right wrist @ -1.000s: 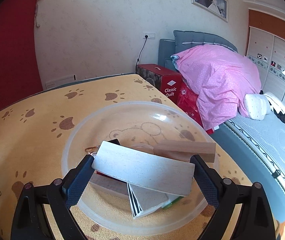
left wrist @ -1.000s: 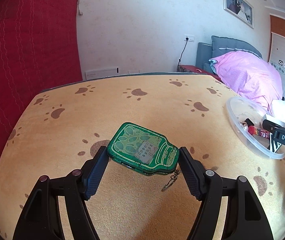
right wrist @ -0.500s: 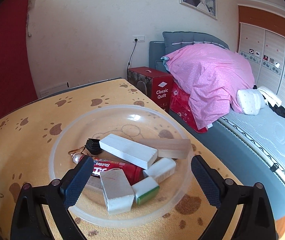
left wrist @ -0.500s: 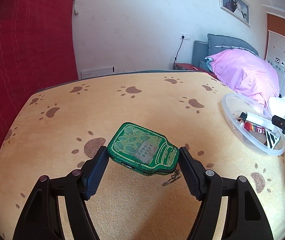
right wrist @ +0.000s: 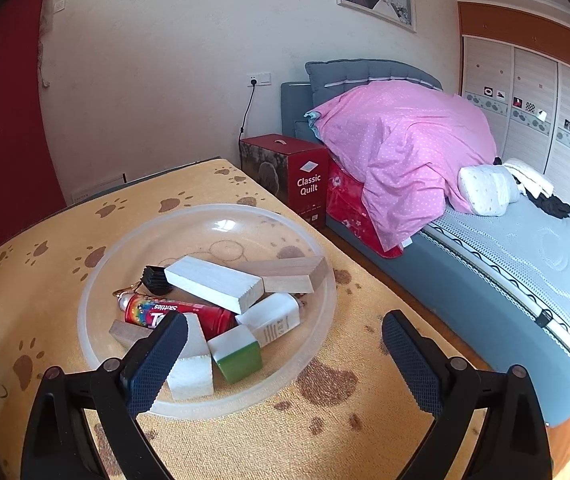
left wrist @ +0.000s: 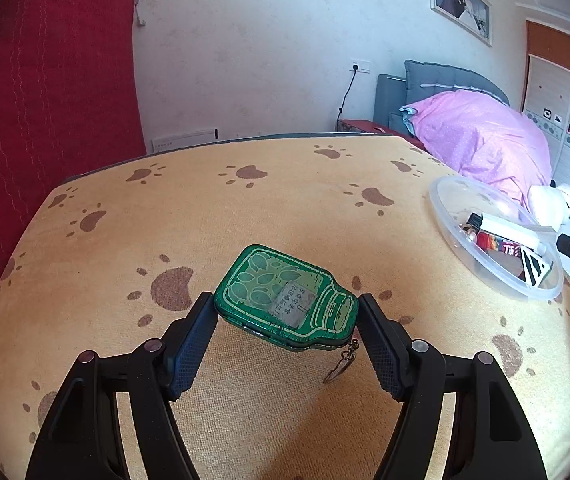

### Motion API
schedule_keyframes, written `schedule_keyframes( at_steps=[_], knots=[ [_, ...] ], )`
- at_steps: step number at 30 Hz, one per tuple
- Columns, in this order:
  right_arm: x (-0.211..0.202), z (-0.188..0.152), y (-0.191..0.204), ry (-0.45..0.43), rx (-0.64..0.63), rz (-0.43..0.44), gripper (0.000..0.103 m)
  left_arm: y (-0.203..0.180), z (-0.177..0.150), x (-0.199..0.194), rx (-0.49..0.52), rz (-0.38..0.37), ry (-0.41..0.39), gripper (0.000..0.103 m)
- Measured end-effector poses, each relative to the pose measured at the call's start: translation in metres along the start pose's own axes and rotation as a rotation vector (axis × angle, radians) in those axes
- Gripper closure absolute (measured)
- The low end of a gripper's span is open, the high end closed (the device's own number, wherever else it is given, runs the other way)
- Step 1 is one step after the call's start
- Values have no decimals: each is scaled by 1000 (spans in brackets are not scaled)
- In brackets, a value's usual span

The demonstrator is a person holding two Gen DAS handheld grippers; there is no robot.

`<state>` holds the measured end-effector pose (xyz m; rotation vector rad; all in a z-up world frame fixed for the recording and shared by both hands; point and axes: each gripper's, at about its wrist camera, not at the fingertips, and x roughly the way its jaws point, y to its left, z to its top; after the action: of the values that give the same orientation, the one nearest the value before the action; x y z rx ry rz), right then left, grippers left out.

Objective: Organize rigid objects
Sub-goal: 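Withdraw the right tool from the bowl, then carry the green keychain remote into the bowl and open the left tool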

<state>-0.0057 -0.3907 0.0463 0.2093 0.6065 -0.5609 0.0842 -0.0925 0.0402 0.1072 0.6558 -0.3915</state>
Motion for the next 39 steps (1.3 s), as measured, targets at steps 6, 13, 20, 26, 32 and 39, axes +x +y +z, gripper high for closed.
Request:
schedule_keyframes(
  at_steps=[6, 13, 20, 26, 32, 39],
  knots=[
    [0, -4, -12, 11, 32, 15, 3, -8, -3, 1, -18, -36, 47, 32],
    [-4, -7, -18, 5, 55, 56, 3, -28, 3, -1, -21, -65, 63, 32],
    [-8, -10, -30, 5, 60, 87, 2, -58, 19, -3, -13, -97, 39, 32],
    [-4, -17, -42, 12, 58, 100, 1, -87, 33, 3, -11, -134, 38, 32],
    [1, -22, -48, 10, 40, 111, 1, -112, 47, 17, -20, -163, 54, 32],
    [5, -26, -57, 19, 60, 158, 1, -136, 58, 38, -16, -177, 89, 32]
  ],
)
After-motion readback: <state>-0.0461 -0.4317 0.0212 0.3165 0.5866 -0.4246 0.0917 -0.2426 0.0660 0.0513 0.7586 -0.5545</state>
